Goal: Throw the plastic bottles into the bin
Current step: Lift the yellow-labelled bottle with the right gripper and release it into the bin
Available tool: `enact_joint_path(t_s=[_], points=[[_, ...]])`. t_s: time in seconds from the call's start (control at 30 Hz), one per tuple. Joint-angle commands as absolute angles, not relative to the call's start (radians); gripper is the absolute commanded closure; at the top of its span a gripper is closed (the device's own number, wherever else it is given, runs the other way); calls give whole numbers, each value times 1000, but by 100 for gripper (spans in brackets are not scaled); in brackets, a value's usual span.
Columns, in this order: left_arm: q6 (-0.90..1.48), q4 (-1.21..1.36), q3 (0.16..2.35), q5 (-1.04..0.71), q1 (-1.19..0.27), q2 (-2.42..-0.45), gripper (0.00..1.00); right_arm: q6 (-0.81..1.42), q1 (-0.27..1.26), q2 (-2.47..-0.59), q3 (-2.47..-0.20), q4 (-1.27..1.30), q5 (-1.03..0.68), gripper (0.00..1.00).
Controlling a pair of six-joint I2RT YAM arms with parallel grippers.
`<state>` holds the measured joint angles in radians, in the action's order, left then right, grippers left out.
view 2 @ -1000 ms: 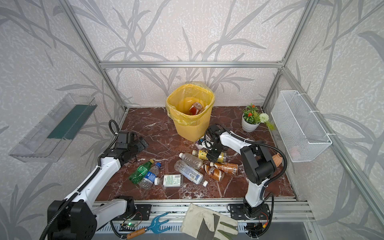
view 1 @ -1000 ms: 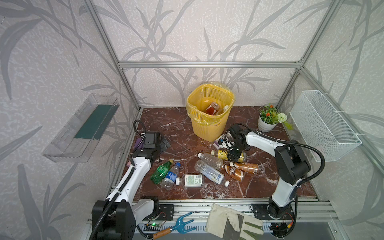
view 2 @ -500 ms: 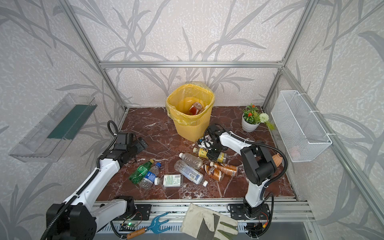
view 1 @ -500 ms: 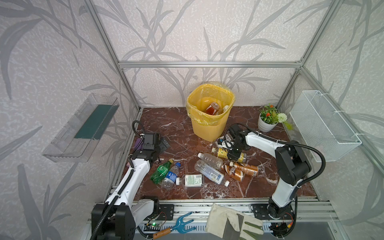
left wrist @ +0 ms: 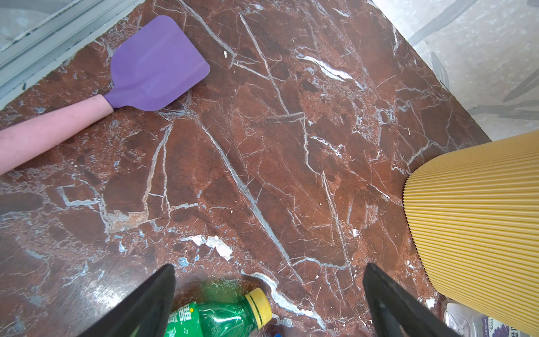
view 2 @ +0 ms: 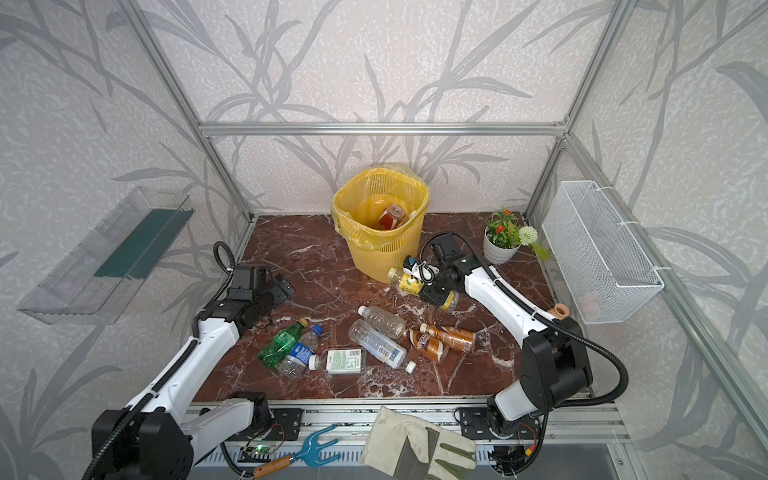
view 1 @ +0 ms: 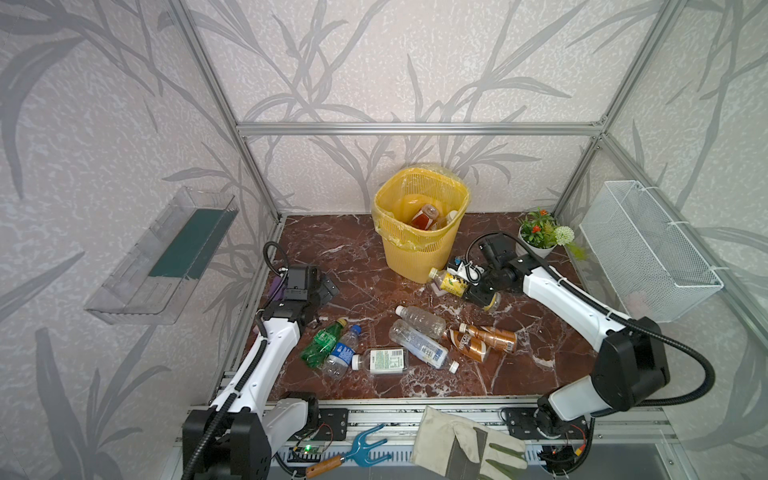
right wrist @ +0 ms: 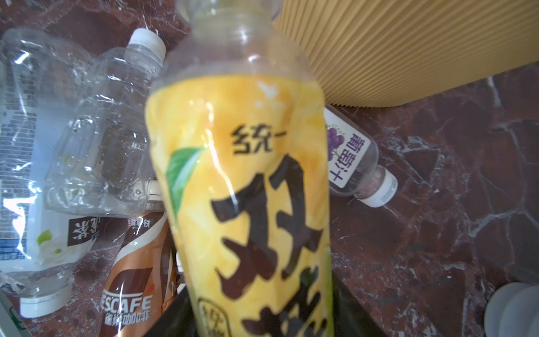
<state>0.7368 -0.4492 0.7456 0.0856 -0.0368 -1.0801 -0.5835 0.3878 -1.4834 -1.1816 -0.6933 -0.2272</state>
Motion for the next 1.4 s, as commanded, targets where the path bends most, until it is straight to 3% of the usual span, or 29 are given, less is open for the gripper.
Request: enact_joint_path(t_s=[0.0,0.13,0.37,0.57,0.77,0.9,1.17,1.23,1.37], points=[[749,-465,736,104,-30,-1066,1,-517,320,-1392,-1142,-654,-361,40],[750,-462,739,100,-29,-1070,1,-416,220,-1286,-1080,-558,-511,40],[755,-458,738,94,-31,-1075,1,-28,17,-1153,-896,-178,-809,40],[747,-448,741,92,-29,-1087,1,419,-105,-1139,-736,245,-856,42],[744,-445,747,82,-29,-1109,1,821,-122,-1220,-712,574,-867,43],[739,-441,750,75,-29,-1112,1,1011,-76,-1307,-892,638,-848,44],[736,-441,758,48,-29,-1116,1,1004,179,-1667,-1589,348,-757,36],[720,-453,769,43,-27,-1118,1,962,203,-1750,-1707,213,-775,18],[685,-483,790,27,-23,-1118,1,904,175,-1734,-1682,156,-632,1]])
